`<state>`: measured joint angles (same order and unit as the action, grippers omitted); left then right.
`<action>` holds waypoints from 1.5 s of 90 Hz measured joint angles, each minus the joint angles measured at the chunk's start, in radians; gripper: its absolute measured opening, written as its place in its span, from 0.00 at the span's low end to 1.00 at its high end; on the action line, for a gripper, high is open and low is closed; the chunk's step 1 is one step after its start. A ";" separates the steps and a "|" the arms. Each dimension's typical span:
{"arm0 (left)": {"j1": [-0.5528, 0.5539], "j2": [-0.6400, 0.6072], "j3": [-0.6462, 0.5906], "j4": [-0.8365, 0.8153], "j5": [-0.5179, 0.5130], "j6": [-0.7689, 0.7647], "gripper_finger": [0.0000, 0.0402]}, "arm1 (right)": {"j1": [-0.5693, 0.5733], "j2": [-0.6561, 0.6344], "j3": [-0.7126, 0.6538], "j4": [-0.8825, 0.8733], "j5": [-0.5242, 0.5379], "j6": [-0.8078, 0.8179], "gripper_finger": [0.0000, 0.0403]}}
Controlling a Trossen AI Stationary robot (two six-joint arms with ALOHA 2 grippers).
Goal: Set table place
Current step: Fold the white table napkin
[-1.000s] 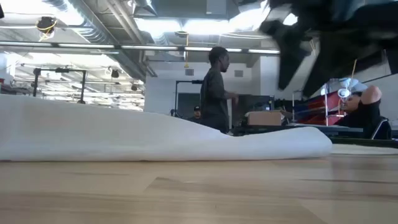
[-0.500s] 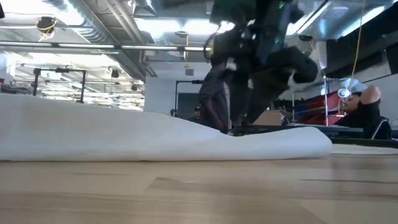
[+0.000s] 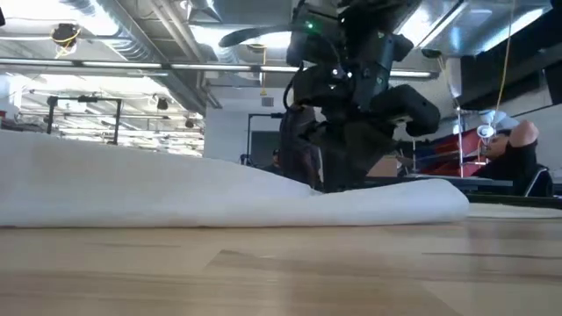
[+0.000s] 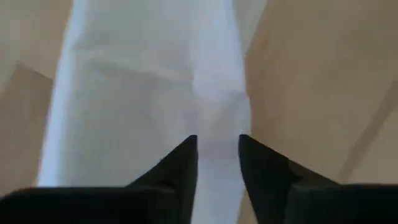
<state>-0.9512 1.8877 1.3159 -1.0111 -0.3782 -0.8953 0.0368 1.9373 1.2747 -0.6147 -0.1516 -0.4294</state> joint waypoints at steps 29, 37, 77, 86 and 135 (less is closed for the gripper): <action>0.002 0.000 0.000 0.001 0.000 0.004 0.35 | 0.003 -0.002 0.002 0.015 0.018 0.021 0.24; 0.003 0.000 0.000 0.001 0.000 0.001 0.35 | 0.002 -0.002 0.002 0.011 0.018 0.021 0.30; 0.003 0.000 -0.027 0.006 -0.006 -0.006 0.35 | -0.013 -0.003 -0.065 0.012 0.018 0.010 0.31; 0.003 0.000 -0.068 0.008 -0.004 -0.058 0.35 | -0.012 -0.008 -0.065 0.010 0.019 0.003 0.16; 0.036 0.000 -0.146 0.010 0.039 -0.197 0.35 | 0.080 -0.197 -0.065 -0.047 0.013 0.120 0.01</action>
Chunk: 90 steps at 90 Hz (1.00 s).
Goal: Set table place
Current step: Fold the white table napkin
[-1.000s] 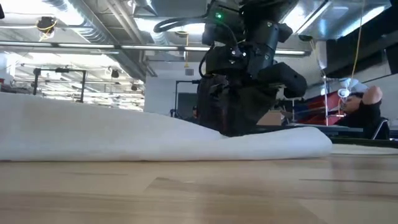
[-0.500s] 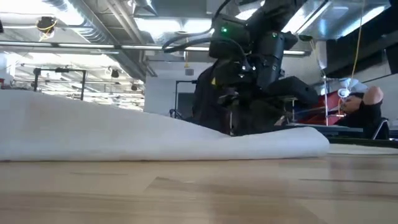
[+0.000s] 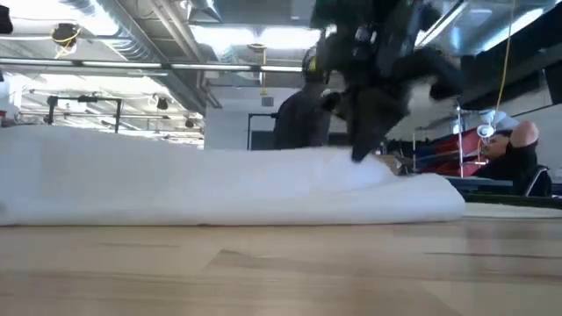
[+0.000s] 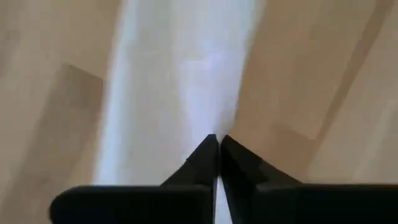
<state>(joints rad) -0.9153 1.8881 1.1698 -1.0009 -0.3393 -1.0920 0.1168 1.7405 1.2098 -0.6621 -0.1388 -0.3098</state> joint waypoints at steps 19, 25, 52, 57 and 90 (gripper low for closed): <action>0.005 0.000 0.000 0.000 0.000 0.002 0.35 | 0.170 -0.051 0.001 0.017 -0.011 0.125 0.01; 0.005 0.000 0.000 0.000 0.000 0.002 0.35 | 0.227 -0.051 0.001 0.026 -0.011 0.167 0.01; 0.016 0.000 0.000 0.050 -0.001 0.030 0.35 | 0.359 -0.042 0.001 0.048 0.105 0.305 0.01; 0.020 0.000 0.000 0.094 -0.003 0.060 0.35 | 0.363 -0.042 0.001 0.047 0.120 0.311 0.02; 0.022 0.000 0.000 0.229 -0.007 0.123 0.35 | 0.361 -0.042 0.001 0.028 0.117 0.331 0.41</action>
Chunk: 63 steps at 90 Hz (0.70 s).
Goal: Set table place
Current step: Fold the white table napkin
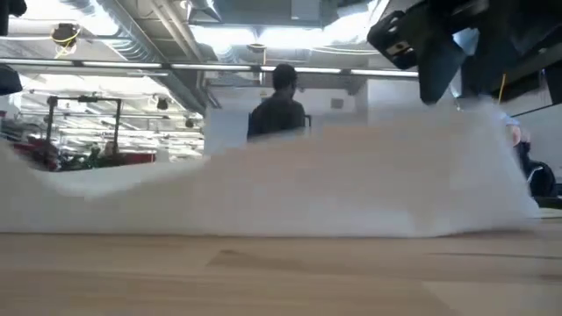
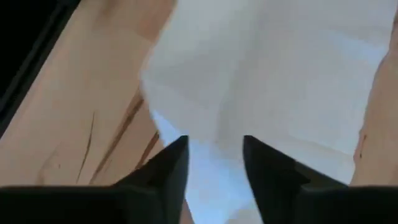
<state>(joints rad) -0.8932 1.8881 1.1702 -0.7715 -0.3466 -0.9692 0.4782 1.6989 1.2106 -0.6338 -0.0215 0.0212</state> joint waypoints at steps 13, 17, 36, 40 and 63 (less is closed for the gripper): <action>0.000 0.000 0.000 -0.012 0.000 0.055 0.35 | 0.000 0.000 0.000 0.000 -0.009 0.000 0.52; 0.000 0.000 0.000 -0.014 -0.001 0.070 0.35 | 0.000 0.000 0.000 -0.002 -0.016 0.000 0.54; 0.000 0.000 0.000 0.008 0.040 0.068 0.28 | 0.000 0.000 0.000 -0.008 -0.023 -0.003 0.55; 0.000 0.000 0.000 0.014 0.049 0.058 0.26 | 0.000 0.000 0.000 -0.014 -0.023 -0.003 0.55; -0.003 0.000 0.000 0.018 0.075 -0.051 0.33 | 0.000 0.000 0.000 -0.046 0.027 -0.003 0.55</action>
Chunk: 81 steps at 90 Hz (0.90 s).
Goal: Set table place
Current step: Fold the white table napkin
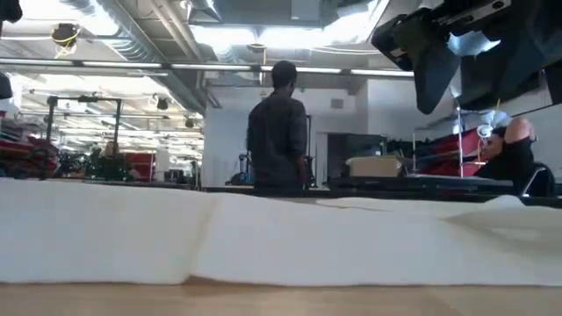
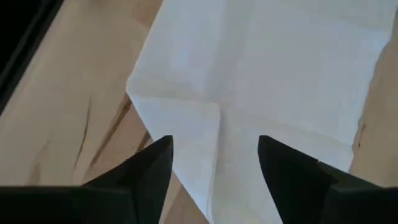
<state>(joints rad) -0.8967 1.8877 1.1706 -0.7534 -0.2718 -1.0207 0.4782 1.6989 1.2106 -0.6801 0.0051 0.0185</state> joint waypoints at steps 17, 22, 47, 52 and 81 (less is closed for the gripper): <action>-0.006 0.000 0.000 0.001 0.020 -0.021 0.46 | 0.000 0.000 0.000 -0.011 0.024 0.000 0.55; -0.010 0.000 0.001 0.001 0.021 -0.020 0.49 | 0.000 0.000 0.000 -0.013 0.030 0.000 0.55; -0.045 0.000 0.089 0.014 0.107 0.008 0.58 | 0.000 0.000 -0.032 -0.024 0.040 0.000 0.55; -0.051 0.000 0.111 0.012 0.117 0.009 0.58 | 0.000 0.000 -0.046 -0.022 0.040 0.000 0.55; 0.007 0.000 0.145 -0.199 0.084 0.090 0.58 | -0.007 0.001 -0.095 0.023 0.090 -0.024 0.55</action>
<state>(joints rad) -0.8893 1.8877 1.3159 -0.9520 -0.1879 -0.9304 0.4716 1.6997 1.1160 -0.6576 0.0952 -0.0051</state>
